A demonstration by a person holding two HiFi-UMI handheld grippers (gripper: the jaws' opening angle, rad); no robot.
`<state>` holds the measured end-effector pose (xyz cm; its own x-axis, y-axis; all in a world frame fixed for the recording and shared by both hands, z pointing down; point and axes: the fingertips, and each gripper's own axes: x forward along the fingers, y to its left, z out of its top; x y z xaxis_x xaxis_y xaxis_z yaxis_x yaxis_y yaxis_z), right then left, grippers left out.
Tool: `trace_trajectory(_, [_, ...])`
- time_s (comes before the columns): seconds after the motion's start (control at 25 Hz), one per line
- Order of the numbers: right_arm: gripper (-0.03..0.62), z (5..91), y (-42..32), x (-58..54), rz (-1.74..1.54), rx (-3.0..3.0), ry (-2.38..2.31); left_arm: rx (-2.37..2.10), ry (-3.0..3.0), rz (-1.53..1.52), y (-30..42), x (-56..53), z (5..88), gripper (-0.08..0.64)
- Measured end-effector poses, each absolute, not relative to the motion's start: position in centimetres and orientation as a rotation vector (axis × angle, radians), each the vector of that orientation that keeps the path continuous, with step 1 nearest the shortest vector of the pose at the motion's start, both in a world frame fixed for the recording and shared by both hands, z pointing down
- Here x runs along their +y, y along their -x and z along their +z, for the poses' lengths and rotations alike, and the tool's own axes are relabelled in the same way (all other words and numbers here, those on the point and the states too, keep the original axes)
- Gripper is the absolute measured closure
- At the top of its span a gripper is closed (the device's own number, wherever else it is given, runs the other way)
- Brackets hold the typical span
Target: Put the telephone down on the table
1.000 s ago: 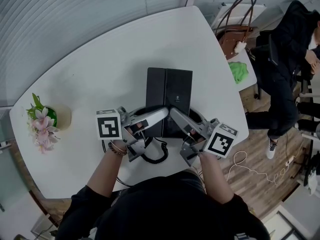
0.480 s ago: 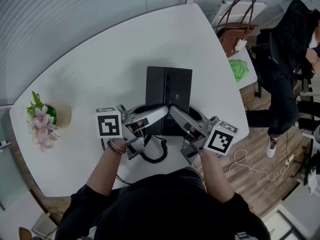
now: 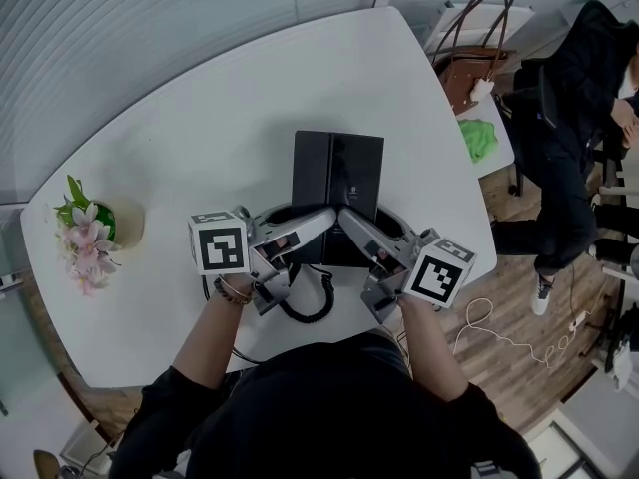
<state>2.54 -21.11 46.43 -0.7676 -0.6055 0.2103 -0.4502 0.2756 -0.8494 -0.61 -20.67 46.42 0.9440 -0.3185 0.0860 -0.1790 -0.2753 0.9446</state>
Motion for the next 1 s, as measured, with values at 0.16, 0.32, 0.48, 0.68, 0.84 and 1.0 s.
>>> trace_trajectory(0.16, [0.373,46.6,-2.6,-21.1,-1.505,2.393,1.004,-0.379,-1.875,-0.134,0.7,-20.7,46.6,0.356])
trace_trajectory(0.32, [0.37,46.9,-2.6,-20.8,-1.5,2.424,1.023,-0.398,-1.876,-0.104,0.7,-20.5,46.9,0.347])
trace_trajectory(0.48, [0.37,46.9,-2.7,-20.8,-1.501,2.433,1.031,-0.409,-1.877,-0.095,0.8,-20.5,47.1,0.345])
trace_trajectory(0.68, [0.37,47.0,-2.7,-20.8,-1.511,2.436,1.042,-0.452,-1.885,-0.056,0.9,-20.5,47.2,0.334])
trace_trajectory(0.84, [0.371,47.1,-3.0,-20.7,-1.45,2.512,1.082,-0.495,-1.909,0.012,0.9,-20.3,47.7,0.321])
trace_trajectory(1.0, [0.372,47.3,-3.0,-20.6,-1.449,2.529,1.082,-0.505,-1.907,0.034,0.9,-20.2,48.0,0.319])
